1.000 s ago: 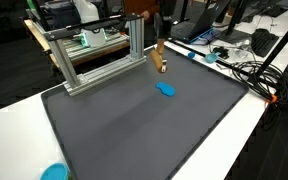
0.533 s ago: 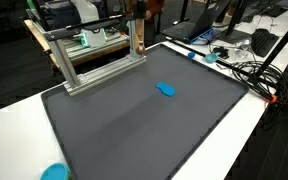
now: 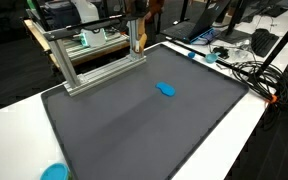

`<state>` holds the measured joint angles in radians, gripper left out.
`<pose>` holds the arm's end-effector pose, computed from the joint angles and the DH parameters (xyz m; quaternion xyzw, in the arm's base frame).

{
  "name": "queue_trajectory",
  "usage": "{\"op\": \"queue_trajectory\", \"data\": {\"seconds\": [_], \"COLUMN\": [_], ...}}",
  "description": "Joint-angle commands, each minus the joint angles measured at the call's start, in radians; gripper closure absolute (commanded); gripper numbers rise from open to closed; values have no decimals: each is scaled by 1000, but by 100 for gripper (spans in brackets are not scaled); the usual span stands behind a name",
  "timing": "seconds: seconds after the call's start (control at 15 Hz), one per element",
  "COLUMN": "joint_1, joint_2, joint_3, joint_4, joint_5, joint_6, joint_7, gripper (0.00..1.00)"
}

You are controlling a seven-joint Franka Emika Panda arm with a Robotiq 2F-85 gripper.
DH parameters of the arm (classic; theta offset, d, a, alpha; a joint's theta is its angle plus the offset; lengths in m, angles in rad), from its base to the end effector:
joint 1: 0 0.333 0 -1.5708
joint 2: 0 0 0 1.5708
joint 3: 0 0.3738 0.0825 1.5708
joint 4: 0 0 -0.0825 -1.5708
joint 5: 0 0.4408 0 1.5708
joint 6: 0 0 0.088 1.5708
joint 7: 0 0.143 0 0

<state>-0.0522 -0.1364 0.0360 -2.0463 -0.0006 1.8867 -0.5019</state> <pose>0.5587 -0.0085 0.5007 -0.9706 -0.2404 0.0120 0.0003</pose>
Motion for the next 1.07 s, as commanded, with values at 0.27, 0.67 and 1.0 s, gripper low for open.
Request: {"op": "queue_trajectory", "data": {"seconds": [0.27, 0.67, 1.0], "joint_1": [2, -10, 5], "joint_2": [-71, -187, -183], "joint_3": [-32, -56, -44], "joint_4": [-61, -213, -223], "joint_5": [-25, -18, -34], "joint_6": [5, -20, -17], "joint_7": [404, 566, 548], "gripper": [78, 78, 53]}}
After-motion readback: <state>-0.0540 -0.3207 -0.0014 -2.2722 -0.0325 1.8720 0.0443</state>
